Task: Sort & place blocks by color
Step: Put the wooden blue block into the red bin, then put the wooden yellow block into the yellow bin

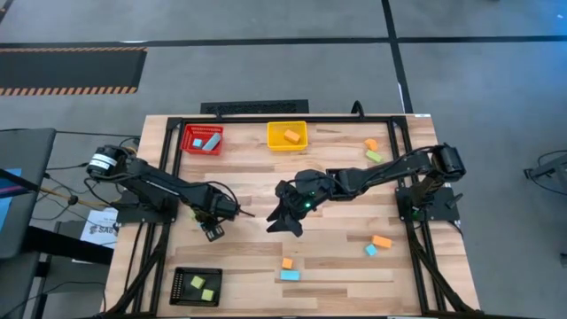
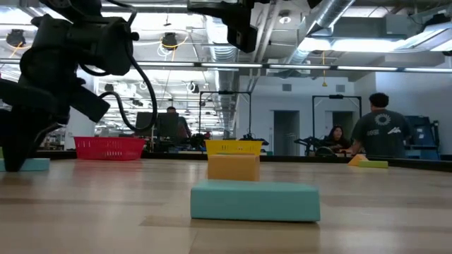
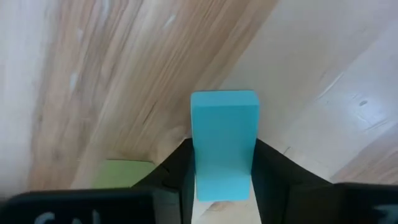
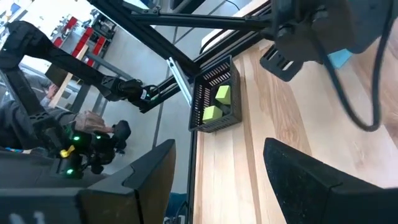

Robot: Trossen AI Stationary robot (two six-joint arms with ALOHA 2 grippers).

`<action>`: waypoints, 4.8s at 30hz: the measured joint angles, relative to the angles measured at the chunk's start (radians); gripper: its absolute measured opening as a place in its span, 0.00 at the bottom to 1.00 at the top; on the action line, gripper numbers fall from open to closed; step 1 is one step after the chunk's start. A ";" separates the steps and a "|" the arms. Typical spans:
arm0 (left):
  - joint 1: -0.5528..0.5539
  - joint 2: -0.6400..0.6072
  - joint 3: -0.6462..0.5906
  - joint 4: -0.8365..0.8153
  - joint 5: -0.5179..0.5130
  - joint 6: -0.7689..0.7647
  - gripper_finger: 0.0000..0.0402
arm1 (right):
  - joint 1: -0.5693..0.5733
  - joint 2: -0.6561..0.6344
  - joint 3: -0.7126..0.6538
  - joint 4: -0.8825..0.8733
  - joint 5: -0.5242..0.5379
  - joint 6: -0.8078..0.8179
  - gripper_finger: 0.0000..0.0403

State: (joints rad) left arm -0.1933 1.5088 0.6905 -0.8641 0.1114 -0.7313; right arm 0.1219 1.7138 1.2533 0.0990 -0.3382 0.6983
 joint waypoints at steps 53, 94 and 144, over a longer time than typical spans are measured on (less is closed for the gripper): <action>1.243 -0.024 0.335 -0.048 -0.248 0.676 0.49 | 0.125 0.001 0.000 -0.115 0.096 0.089 0.66; 0.054 -0.186 0.335 0.548 -0.156 0.440 0.63 | 0.260 -0.131 -0.115 -1.386 0.134 -0.002 0.66; 0.012 -0.483 0.334 0.372 -0.455 0.288 0.63 | 0.266 -0.169 -0.106 -0.978 0.395 0.064 0.30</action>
State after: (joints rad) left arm -0.1813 1.0256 1.0248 -0.4923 -0.3438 -0.4437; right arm 0.3877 1.5445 1.1469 -0.8786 0.0571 0.7619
